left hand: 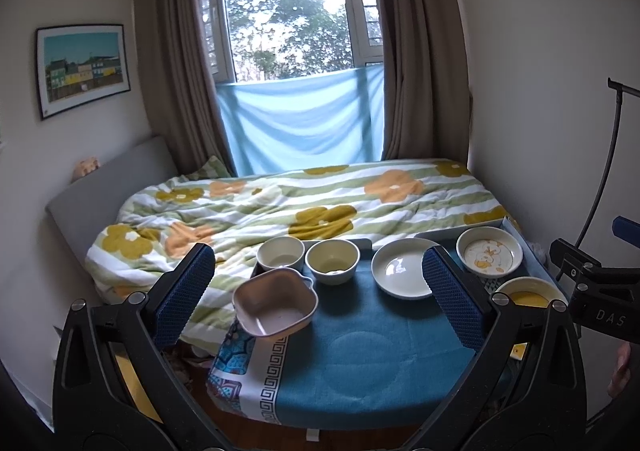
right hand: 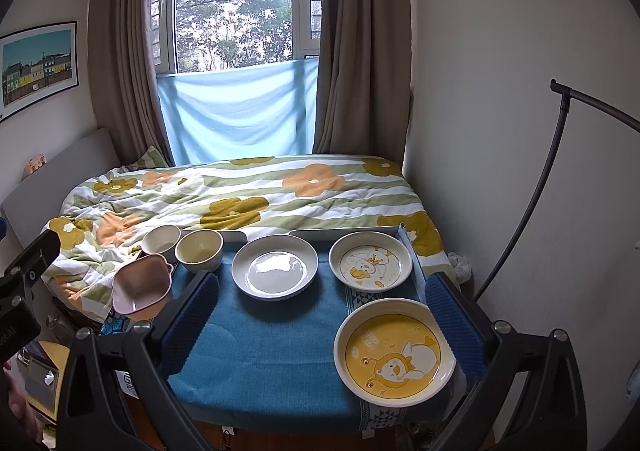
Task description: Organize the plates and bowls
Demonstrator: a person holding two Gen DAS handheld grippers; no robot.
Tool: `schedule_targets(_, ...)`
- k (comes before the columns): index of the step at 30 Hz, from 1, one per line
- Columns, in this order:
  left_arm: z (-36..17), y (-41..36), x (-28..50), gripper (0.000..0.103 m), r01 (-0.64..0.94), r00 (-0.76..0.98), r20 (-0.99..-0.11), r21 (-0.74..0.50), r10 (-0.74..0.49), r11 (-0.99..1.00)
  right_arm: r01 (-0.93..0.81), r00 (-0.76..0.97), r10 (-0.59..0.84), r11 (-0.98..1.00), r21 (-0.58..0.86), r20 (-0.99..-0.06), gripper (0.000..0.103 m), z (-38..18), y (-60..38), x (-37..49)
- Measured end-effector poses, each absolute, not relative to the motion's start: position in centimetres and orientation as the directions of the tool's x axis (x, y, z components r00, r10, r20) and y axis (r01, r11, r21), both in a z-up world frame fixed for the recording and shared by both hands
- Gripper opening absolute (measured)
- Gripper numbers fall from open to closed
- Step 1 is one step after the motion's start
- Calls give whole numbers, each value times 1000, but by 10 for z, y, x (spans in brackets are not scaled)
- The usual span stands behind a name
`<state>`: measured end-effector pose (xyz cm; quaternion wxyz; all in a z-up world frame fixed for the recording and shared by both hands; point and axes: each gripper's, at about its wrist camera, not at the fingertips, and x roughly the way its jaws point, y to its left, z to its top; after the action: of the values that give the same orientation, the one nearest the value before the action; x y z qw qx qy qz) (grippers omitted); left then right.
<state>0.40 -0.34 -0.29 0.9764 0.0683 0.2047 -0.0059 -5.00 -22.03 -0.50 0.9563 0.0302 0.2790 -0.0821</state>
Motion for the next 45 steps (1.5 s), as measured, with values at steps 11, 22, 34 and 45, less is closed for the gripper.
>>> schedule_targets(11, -2, -3, 5, 103, 37, 915, -402, 141, 23, 989, 177, 828, -142, 984, 13, -542, 103, -6, -224, -48)
schedule_targets(22, 6, -12, 13, 103, 116, 908, -417, 162, -39, 980, 219, 833, -182, 976, 9, -522, 103, 0, -215, -57)
schedule_targets(34, -44, -74, 61, 103, 360, 784, -573, 107, -238, 927, 386, 688, -303, 922, -22, -659, 103, -53, -272, -70)
schedule_targets(45, -154, -180, 118, 103, 533, 462, -820, -48, -337, 845, 337, 596, -26, 915, 220, -803, 103, -141, -393, -66)
